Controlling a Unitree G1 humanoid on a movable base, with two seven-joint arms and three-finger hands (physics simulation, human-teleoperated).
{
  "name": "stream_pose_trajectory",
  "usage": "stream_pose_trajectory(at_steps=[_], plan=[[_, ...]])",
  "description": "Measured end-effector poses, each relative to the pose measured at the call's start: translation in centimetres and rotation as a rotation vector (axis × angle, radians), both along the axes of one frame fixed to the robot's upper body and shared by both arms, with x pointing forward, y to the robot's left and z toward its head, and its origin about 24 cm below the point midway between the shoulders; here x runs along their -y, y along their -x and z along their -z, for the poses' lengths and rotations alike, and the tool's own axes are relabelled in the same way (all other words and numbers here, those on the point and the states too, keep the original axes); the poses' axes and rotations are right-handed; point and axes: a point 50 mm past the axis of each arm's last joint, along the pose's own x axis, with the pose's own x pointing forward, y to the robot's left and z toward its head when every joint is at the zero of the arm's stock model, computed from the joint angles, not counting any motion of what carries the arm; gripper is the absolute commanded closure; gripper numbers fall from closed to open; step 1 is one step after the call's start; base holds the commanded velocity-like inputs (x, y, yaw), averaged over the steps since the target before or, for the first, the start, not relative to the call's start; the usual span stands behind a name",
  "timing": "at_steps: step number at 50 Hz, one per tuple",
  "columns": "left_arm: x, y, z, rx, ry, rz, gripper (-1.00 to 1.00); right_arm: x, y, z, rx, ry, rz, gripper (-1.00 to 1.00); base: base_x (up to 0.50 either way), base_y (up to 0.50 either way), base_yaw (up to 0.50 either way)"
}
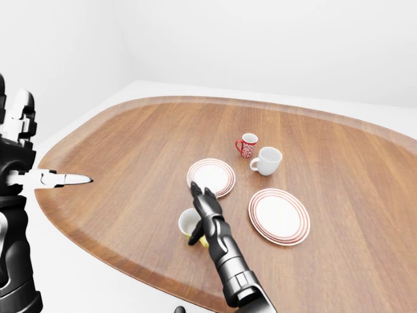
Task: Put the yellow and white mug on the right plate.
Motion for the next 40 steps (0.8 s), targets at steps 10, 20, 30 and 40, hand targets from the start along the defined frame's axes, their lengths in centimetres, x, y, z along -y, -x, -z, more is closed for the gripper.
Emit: stream_pose_trajectory(at_steps=[10,20,30,40], plan=[[0.0,0.0,0.0,-0.002,-0.001,0.001,-1.00,0.2,0.3,0.7,-0.016,0.010,0.009,-1.00,0.00,0.00,0.00],[0.1,0.0,0.0,-0.001,-0.001,0.001,-1.00,0.1,0.4,1.0,-0.024,0.014,0.008,-1.00,0.00,0.00,0.00],[0.1,-0.1,0.2,-0.008,0.000,0.003,-1.00,0.0,0.4,1.2,-0.031,0.017,0.009,-1.00,0.00,0.00,0.00],[0.2,-0.1,0.2,-0.007,-0.002,0.004,-1.00,-0.1,0.4,1.4,-0.037,0.020,0.007,-1.00,0.00,0.00,0.00]])
